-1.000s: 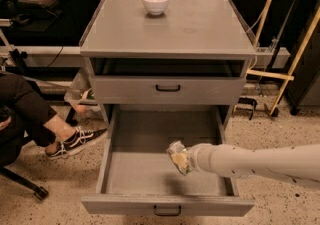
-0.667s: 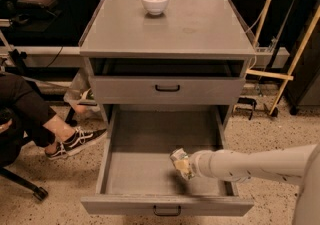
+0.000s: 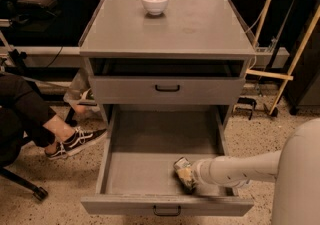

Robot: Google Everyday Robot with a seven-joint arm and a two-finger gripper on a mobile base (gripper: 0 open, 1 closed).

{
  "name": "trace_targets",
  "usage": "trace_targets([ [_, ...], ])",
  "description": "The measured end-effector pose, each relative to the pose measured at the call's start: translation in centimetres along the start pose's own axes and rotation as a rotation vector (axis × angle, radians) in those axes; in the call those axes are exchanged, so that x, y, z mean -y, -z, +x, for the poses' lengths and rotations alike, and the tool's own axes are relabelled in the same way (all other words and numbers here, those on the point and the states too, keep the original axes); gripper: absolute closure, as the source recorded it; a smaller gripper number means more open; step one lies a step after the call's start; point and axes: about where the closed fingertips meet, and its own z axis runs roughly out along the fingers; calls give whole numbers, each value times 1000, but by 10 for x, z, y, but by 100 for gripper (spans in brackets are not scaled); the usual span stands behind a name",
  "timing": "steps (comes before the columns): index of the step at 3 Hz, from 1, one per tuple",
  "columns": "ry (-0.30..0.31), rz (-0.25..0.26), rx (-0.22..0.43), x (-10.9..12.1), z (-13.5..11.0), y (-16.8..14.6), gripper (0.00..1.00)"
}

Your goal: Place 7up can into middle drawer

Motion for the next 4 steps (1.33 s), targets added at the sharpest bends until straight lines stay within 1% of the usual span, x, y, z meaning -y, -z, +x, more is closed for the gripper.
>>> trace_targets([
  [1, -1, 0, -1, 0, 1, 0, 70],
  [4, -1, 0, -1, 0, 1, 0, 0],
])
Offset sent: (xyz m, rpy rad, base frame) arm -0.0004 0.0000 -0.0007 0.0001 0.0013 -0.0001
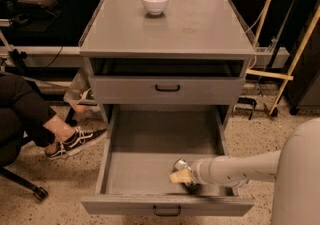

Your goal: Place 7up can into middle drawer

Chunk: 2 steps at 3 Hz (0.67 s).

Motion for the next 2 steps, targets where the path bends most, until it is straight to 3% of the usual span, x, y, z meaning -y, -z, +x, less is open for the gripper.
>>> trace_targets([
  [1, -2, 9, 8, -1, -2, 6, 0],
  [2, -4, 49, 35, -4, -10, 35, 0],
])
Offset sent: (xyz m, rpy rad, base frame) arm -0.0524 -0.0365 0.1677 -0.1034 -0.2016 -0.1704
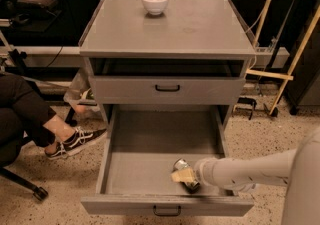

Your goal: Place 7up can into middle drawer

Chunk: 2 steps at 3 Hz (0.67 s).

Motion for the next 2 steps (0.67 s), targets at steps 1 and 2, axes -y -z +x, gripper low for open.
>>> trace_targets([
  [1, -6, 114, 82, -4, -34, 47, 0],
  [2, 146, 173, 183, -48, -80, 79, 0],
])
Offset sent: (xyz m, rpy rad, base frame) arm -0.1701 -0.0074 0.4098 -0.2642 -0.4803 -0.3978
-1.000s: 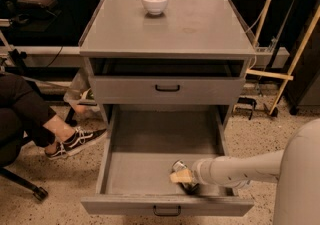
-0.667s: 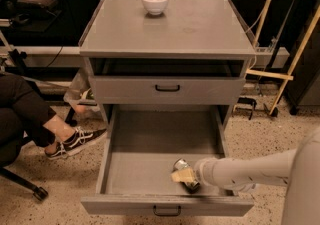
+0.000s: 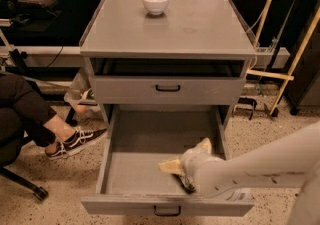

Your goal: Place 7up can into middle drawer

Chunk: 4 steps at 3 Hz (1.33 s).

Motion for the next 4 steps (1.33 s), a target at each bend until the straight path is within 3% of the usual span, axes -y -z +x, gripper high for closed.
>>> trace_targets([
  [1, 271, -43, 114, -77, -45, 31, 0],
  [2, 384, -51, 120, -93, -38, 53, 0],
  [3, 372, -70, 125, -91, -46, 54, 0],
  [4, 314, -10, 189, -53, -106, 77, 0],
])
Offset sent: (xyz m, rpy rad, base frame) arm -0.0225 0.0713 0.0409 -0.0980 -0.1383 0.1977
